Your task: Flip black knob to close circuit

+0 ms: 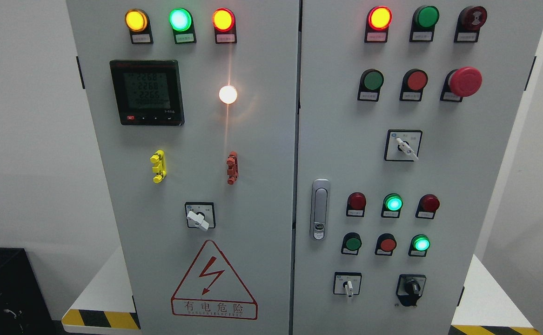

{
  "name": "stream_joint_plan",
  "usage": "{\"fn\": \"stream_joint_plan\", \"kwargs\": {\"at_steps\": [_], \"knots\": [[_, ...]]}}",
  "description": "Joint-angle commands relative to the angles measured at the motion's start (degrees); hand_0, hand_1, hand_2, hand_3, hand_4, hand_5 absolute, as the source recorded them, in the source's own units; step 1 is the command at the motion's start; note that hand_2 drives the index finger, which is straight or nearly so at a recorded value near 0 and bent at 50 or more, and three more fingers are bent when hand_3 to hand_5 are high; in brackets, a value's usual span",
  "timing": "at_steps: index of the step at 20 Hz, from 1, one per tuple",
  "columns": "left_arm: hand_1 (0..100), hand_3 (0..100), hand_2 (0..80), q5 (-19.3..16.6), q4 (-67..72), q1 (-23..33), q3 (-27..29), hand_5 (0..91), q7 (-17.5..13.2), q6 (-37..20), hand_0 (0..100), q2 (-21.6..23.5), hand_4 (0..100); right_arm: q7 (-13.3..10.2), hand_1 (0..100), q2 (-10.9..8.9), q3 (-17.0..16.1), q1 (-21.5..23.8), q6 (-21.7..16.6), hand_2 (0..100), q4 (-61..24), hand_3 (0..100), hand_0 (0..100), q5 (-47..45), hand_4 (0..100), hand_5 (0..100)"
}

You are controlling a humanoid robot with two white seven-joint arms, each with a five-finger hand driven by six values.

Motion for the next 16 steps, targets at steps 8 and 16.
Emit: {"fn": "stream_joint_plan", "kwargs": {"at_steps": [8, 16], "knots": [[56, 0, 0.0, 0.00, -1.67, 1.32, 0.00, 0.0, -0.02, 0.00, 12, 0.00, 0, -0.55, 0, 0.13, 2.61, -0.25, 7.17, 93, -23.08, 100, 0, 12.14, 98, 100], [56, 0, 0.0, 0.00, -1.67, 1.23, 0.00, 0.0, -0.02, 0.00, 12, 0.00, 0, 1.83, 0, 0.13, 4.54, -0.60, 13.15, 94, -30.55, 100, 0, 16.88, 100, 100]]}}
